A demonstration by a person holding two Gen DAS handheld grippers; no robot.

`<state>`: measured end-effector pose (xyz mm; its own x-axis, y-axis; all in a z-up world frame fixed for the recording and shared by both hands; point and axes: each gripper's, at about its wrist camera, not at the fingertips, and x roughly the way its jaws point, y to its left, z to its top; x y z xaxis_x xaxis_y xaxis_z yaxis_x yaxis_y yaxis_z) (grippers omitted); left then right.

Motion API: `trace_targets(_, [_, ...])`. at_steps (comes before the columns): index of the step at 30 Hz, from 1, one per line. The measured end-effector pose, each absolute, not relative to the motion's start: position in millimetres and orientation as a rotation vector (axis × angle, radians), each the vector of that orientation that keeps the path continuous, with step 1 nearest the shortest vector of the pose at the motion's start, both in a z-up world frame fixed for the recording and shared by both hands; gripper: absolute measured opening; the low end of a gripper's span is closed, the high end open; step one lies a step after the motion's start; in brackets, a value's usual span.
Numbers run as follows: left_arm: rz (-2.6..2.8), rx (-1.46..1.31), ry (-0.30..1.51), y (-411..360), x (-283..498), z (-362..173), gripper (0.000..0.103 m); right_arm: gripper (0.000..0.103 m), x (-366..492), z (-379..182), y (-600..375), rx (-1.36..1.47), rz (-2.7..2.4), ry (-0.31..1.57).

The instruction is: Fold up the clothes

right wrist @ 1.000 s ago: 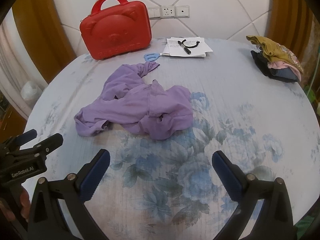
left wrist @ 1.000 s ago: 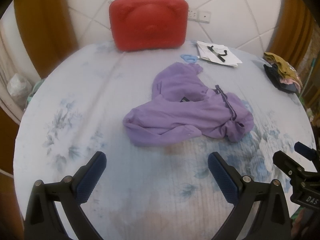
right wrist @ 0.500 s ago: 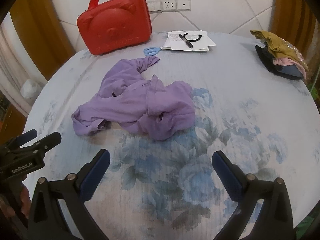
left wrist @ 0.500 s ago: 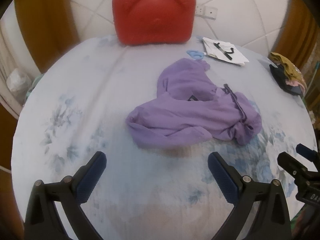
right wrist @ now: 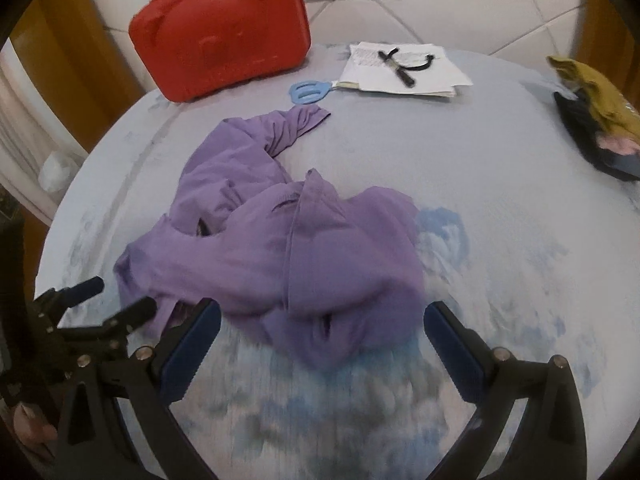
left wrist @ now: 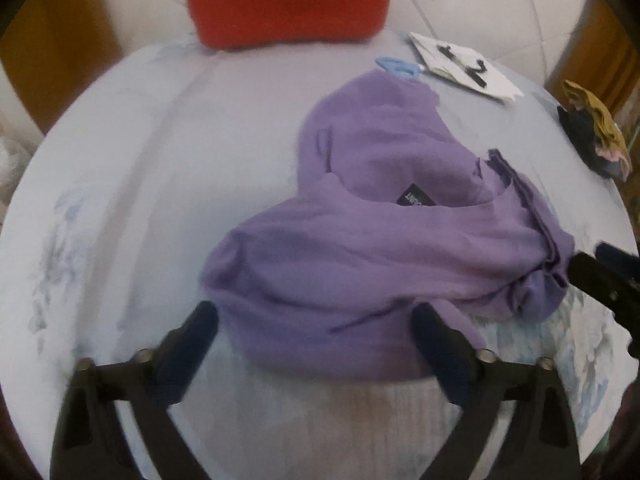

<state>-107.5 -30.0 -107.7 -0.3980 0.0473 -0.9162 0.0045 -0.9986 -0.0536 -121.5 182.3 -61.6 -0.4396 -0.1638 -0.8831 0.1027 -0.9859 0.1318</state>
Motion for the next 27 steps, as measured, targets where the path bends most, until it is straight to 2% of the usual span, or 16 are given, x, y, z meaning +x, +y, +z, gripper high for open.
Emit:
trace_targets(1, [2.586, -1.715, -0.076, -30, -110, -112, 0.071, 0.103, -127, -67, 180, 1.578, -2.533, -0.072])
trace_targets(2, [2.567, -1.723, -0.082, -29, -112, -116, 0.054, 0.093, -132, -73, 177, 1.594, -2.523, -0.058])
trace_targets(3, [2.549, -1.722, -0.097, -30, -113, -119, 0.046, 0.076, -137, -80, 175, 1.615, -2.509, -0.036])
trace_targets(4, [2.549, -1.713, -0.103, -31, -112, -118, 0.040, 0.066, -141, -87, 174, 1.638, -2.496, -0.012])
trace_targets(5, [2.557, -1.705, -0.094, -31, -112, -117, 0.033, 0.048, -144, -94, 173, 1.669, -2.481, 0.014])
trace_targets(6, [2.566, -1.700, -0.081, -32, -111, -114, 0.030, 0.042, -146, -100, 174, 1.685, -2.457, 0.015])
trace_targets(7, [2.571, -1.699, -0.075, -34, -110, -111, 0.027, 0.041, -146, -101, 177, 1.684, -2.445, 0.000])
trace_targets(9, [2.598, -1.688, -0.071, -41, -105, -100, 0.022, 0.027, -140, -95, 182, 1.654, -2.437, -0.029])
trace_targets(12, [2.688, -1.647, -0.047, -62, -93, -75, 0.020, 0.016, -121, -72, 186, 1.577, -2.384, -0.134])
trace_targets(18, [2.895, -1.715, -0.022, -129, -86, -50, 0.021, 0.015, -73, -39, 169, 1.472, -2.186, -0.208])
trace_targets(19, [2.917, -1.752, -0.036, -141, -86, -50, 0.031, 0.015, -69, -38, 167, 1.460, -2.161, -0.236])
trace_targets(20, [2.918, -1.777, -0.066, -149, -86, -50, 0.051, 0.016, -66, -38, 167, 1.464, -2.153, -0.256])
trace_targets(22, [2.901, -1.815, -0.139, -160, -85, -51, 0.075, 0.036, -63, -39, 170, 1.475, -2.160, -0.278])
trace_targets(23, [2.903, -1.811, -0.159, -163, -82, -49, 0.077, 0.057, -63, -41, 174, 1.477, -2.186, -0.281])
trace_targets(24, [2.905, -1.797, -0.166, -161, -80, -46, 0.077, 0.068, -63, -42, 179, 1.480, -2.207, -0.282])
trace_targets(27, [2.860, -1.735, -0.230, -140, -73, -42, 0.079, 0.068, -63, -43, 193, 1.493, -2.238, -0.284])
